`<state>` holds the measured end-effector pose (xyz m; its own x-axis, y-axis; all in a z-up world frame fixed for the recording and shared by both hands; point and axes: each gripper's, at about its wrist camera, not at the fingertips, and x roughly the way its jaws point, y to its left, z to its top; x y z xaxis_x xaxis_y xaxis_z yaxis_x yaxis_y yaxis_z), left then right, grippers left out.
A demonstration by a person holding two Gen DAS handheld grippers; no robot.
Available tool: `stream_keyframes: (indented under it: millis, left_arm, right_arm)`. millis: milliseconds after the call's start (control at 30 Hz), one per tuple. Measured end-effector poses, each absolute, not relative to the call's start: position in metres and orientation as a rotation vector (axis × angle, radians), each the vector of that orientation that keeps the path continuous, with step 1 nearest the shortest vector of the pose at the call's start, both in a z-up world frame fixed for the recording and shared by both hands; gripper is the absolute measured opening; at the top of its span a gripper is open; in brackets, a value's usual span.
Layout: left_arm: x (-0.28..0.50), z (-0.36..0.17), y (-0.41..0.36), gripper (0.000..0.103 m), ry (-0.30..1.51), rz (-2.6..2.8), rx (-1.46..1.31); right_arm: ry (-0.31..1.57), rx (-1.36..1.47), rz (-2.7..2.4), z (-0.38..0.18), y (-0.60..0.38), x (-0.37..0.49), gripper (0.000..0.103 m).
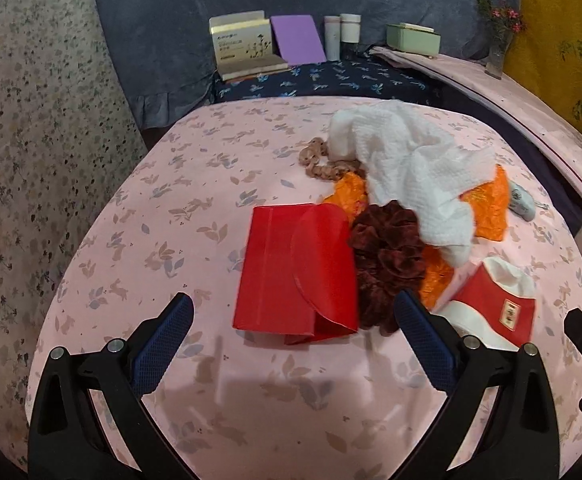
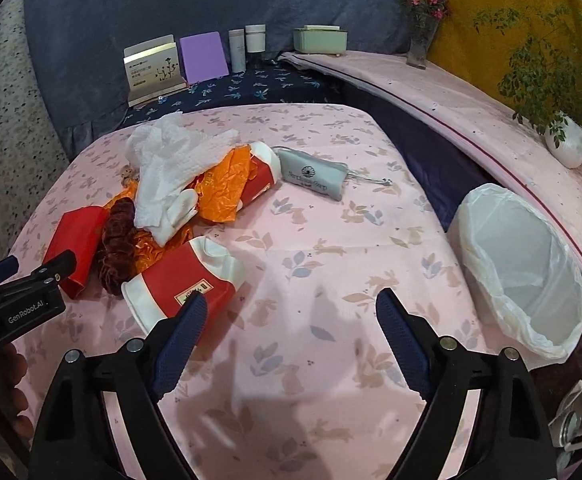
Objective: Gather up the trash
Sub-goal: 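Grasp the red envelope with the left tool while the right tool grasps the red-and-white paper cup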
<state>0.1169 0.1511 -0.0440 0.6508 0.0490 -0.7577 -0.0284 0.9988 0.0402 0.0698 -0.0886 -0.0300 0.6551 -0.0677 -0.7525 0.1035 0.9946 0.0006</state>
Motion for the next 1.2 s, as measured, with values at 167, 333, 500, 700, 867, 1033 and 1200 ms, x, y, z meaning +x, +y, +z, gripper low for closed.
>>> stream_keyframes:
  millis: [167, 333, 500, 700, 867, 1033, 1200]
  left_arm:
    - [0.132, -0.057, 0.163, 0.096, 0.899, 0.026, -0.015]
    - [0.139, -0.066, 0.163, 0.084, 0.924, -0.014, -0.035]
    - [0.142, -0.075, 0.165, 0.055, 0.956, -0.057, -0.084]
    - [0.14, -0.074, 0.162, 0.017, 0.949, -0.089, -0.101]
    - [0.135, -0.067, 0.157, 0.007, 0.939, -0.099, -0.093]
    - [0.125, -0.052, 0.15, 0.004, 0.906, -0.106, -0.083]
    - [0.114, -0.033, 0.138, 0.003, 0.876, -0.131, -0.073]
  right_arm:
    - [0.91, 0.113, -0.059, -0.047, -0.083, 0.091, 0.062]
    - [0.948, 0.124, -0.028, -0.06, -0.072, 0.104, 0.046]
    - [0.937, 0.121, 0.004, -0.062, -0.063, 0.109, 0.035]
    - [0.939, 0.142, 0.042, -0.062, -0.059, 0.11, 0.021]
    - [0.927, 0.164, 0.052, -0.058, -0.058, 0.106, 0.014]
    - [0.898, 0.158, 0.043, -0.049, -0.059, 0.099, 0.014]
    - [0.859, 0.166, 0.025, -0.036, -0.068, 0.091, 0.014]
